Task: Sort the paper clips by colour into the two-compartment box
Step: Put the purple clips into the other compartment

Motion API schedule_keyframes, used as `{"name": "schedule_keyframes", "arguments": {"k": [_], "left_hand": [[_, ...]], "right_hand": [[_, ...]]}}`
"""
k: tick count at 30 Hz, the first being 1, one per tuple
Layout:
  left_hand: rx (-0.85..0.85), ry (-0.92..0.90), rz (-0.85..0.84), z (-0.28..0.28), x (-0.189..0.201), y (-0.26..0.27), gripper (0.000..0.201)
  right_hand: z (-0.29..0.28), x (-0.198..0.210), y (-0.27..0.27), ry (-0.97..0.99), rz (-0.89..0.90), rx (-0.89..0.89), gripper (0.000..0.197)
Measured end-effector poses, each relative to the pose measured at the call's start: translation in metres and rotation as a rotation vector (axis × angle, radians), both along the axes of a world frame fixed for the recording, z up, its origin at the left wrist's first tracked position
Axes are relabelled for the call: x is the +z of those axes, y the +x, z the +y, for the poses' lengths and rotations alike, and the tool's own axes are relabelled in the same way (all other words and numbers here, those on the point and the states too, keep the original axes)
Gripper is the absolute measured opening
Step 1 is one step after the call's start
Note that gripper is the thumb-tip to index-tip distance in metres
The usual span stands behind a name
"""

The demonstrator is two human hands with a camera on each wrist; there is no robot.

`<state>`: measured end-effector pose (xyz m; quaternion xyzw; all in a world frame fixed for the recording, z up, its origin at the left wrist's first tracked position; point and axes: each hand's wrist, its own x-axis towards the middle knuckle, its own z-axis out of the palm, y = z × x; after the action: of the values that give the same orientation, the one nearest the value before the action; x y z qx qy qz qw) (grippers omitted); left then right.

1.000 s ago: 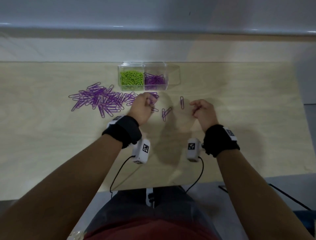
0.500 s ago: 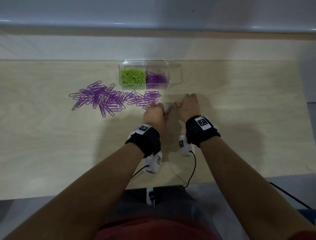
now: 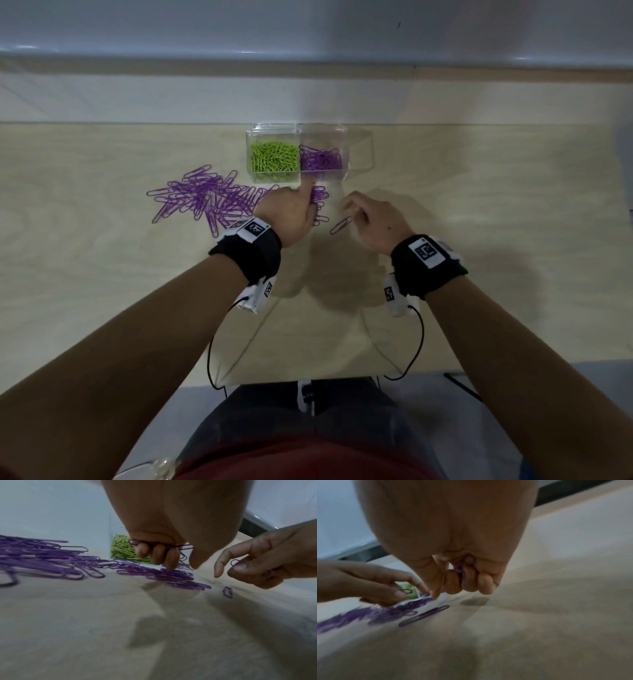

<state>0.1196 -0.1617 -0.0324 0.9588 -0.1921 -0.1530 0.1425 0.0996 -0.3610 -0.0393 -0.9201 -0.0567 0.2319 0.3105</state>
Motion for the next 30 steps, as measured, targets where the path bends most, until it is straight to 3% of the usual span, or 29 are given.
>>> {"name": "schedule_keyframes", "arguments": {"k": [3,8,13,20,25,27,30], "left_hand": [[-0.047,0.14,-0.009,0.0,0.0,0.001,0.067],[-0.02,0.141,-0.005,0.003,-0.004,0.002,0.032],[-0.07,0.239,0.043,0.002,-0.003,0.0,0.023],[-0.088,0.277,0.133,0.005,0.0,-0.003,0.034],[-0.095,0.206,0.06,0.011,0.035,0.012,0.028],[-0.049,0.135,0.035,0.011,0.051,0.027,0.025],[-0.001,0.135,-0.023,-0.002,0.065,0.051,0.027]], "right_hand": [[0.006,0.003,0.002,-0.121,0.04,0.11,0.029],[0.012,0.008,0.007,-0.285,0.012,0.252,0.011],[0.019,0.023,0.01,-0.432,0.03,0.375,0.008],[0.051,0.076,0.075,-0.339,-0.274,0.247,0.008],[0.071,0.062,0.1,-0.259,-0.185,0.257,0.028],[0.062,0.058,0.097,-0.113,-0.18,0.183,0.027],[0.034,0.054,0.083,0.024,-0.314,0.003,0.025]]}}
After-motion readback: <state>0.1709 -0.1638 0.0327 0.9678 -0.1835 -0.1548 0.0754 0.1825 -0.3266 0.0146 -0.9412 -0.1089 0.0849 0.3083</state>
